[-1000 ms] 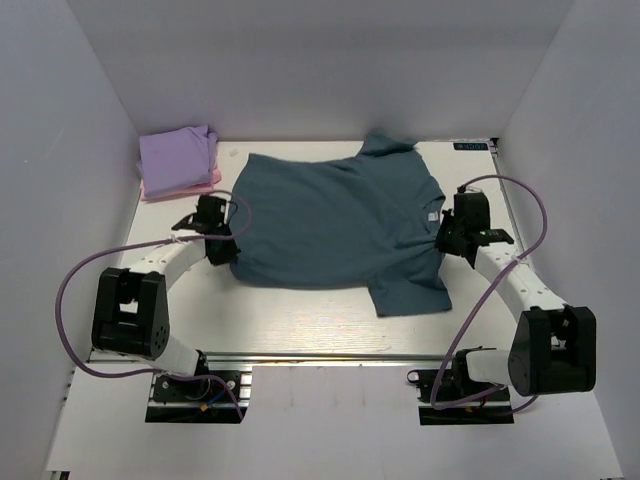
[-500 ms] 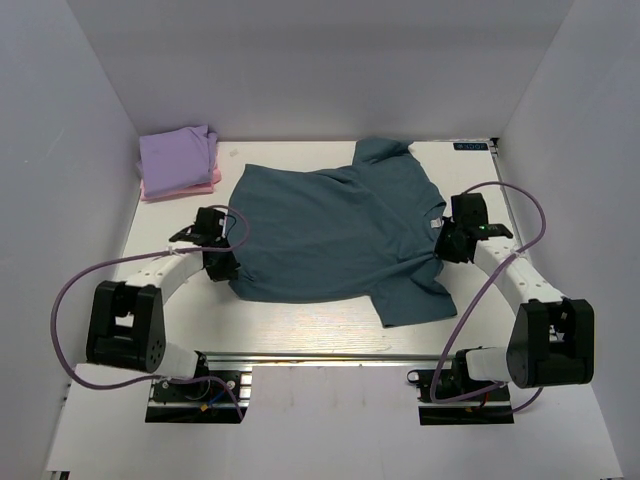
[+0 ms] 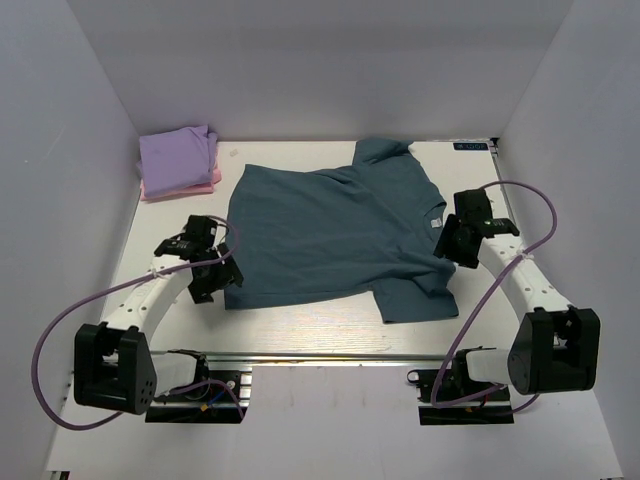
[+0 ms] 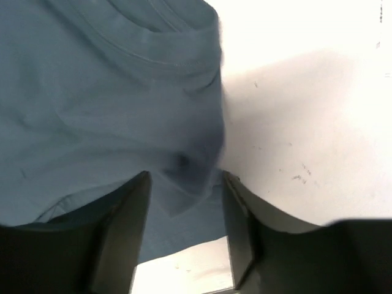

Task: Fold and stack the t-shirts
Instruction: Flatten out the tshirt

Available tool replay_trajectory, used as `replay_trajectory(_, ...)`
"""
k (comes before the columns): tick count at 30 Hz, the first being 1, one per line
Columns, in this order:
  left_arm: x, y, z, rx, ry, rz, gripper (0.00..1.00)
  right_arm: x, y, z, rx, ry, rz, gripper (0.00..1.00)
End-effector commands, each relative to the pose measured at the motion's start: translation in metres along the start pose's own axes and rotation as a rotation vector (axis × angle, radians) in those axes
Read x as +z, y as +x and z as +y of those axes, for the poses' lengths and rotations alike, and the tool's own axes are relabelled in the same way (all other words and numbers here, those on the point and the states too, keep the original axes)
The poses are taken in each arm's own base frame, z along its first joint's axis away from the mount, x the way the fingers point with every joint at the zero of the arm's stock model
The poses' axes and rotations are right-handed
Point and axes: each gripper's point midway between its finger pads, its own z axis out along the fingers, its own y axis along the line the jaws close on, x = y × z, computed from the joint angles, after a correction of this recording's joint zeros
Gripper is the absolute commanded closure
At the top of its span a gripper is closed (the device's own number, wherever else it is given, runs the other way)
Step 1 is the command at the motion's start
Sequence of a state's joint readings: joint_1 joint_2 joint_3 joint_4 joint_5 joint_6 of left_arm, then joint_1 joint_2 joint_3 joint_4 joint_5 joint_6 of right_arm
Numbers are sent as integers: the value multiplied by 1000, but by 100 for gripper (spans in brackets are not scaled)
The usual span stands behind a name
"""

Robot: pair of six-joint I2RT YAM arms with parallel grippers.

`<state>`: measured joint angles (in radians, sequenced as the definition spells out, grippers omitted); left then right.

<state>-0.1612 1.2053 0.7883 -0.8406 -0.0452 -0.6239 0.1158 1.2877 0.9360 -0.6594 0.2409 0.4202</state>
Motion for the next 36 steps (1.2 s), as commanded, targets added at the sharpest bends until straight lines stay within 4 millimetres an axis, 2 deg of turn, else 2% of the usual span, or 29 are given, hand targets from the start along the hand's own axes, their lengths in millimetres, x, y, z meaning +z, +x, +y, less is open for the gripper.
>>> replay_trajectory(1, -5, 22, 14, -7, -63, 92, 12, 0, 6, -13, 4, 72, 29, 40)
replay_trajectory(2, -7, 18, 13, -7, -64, 79, 3, -1, 1, -13, 6, 77, 18, 34)
replay_trajectory(3, -9, 13, 14, -16, -81, 62, 0, -3, -3, -13, 6, 77, 9, 24)
replay_trajectory(4, -10, 5, 11, -18, -75, 33, 0, -4, -6, -12, 7, 77, -3, 19)
replay_trajectory(5, -13, -5, 4, -20, -50, 0, 0, -7, -10, -12, 8, 72, -19, 10)
replay_trajectory(10, -4, -67, -36, 6, 42, -136, 0, -23, -31, -2, -21, 3, -107, 10)
replay_trajectory(11, -10, -96, -56, 25, 88, -206, 0, -26, -40, 3, -20, -24, -148, 10)
replay_trajectory(12, 8, -104, -62, 27, 67, -176, 0, -27, -40, 7, -38, -43, -162, 10)
replay_trajectory(13, 4, -129, -80, 29, 115, -215, 0, -26, -39, 8, -43, -63, -165, 10)
replay_trajectory(14, 9, -144, -93, 48, 151, -222, 0, -29, -53, 18, -40, -114, -226, 10)
replay_trajectory(15, 15, -156, -99, 56, 140, -227, 0, -28, -55, 22, -41, -130, -238, 10)
replay_trajectory(16, 29, -183, -111, 52, 118, -246, 0, -26, -58, 22, -39, -129, -248, 10)
replay_trajectory(17, 38, -196, -112, 46, 77, -264, 0, -24, -69, 28, -34, -148, -286, 10)
replay_trajectory(18, 33, -222, -129, 51, 104, -309, 2, -25, -78, 32, -42, -157, -313, 10)
replay_trajectory(19, 41, -235, -137, 66, 112, -327, 4, -25, -89, 35, -43, -169, -350, 10)
replay_trajectory(20, 75, -236, -141, 100, 97, -285, 9, -13, -89, 38, -69, -162, -333, 10)
replay_trajectory(21, 86, -243, -148, 113, 105, -280, 13, -16, -107, 46, -65, -186, -386, 10)
replay_trajectory(22, 77, -270, -166, 117, 137, -337, 15, -17, -118, 51, -74, -195, -411, 10)
replay_trajectory(23, 87, -279, -168, 114, 119, -346, 15, -4, -122, 57, -94, -192, -393, 10)
replay_trajectory(24, 107, -294, -176, 122, 110, -358, 20, -3, -137, 63, -92, -207, -440, 10)
replay_trajectory(27, 137, -315, -195, 147, 144, -390, 29, 17, -162, 71, -106, -180, -447, 10)
replay_trajectory(28, 141, -317, -201, 150, 168, -393, 29, 21, -168, 72, -122, -164, -452, 10)
replay_trajectory(29, 144, -320, -203, 149, 177, -409, 31, 35, -180, 78, -131, -151, -439, 10)
replay_trajectory(31, 150, -329, -211, 155, 216, -465, 34, 37, -195, 84, -142, -152, -457, 10)
replay_trajectory(32, 153, -330, -211, 154, 222, -475, 38, 63, -187, 86, -158, -139, -402, 10)
replay_trajectory(33, 154, -330, -212, 154, 226, -482, 42, 61, -197, 90, -173, -139, -418, 10)
replay_trajectory(34, 155, -331, -210, 161, 214, -488, 62, 77, -197, 93, -182, -133, -387, 10)
replay_trajectory(35, 160, -331, -209, 171, 209, -484, 71, 82, -196, 93, -185, -125, -373, 10)
replay_trajectory(36, 168, -329, -208, 182, 203, -478, 78, 74, -212, 98, -181, -129, -403, 10)
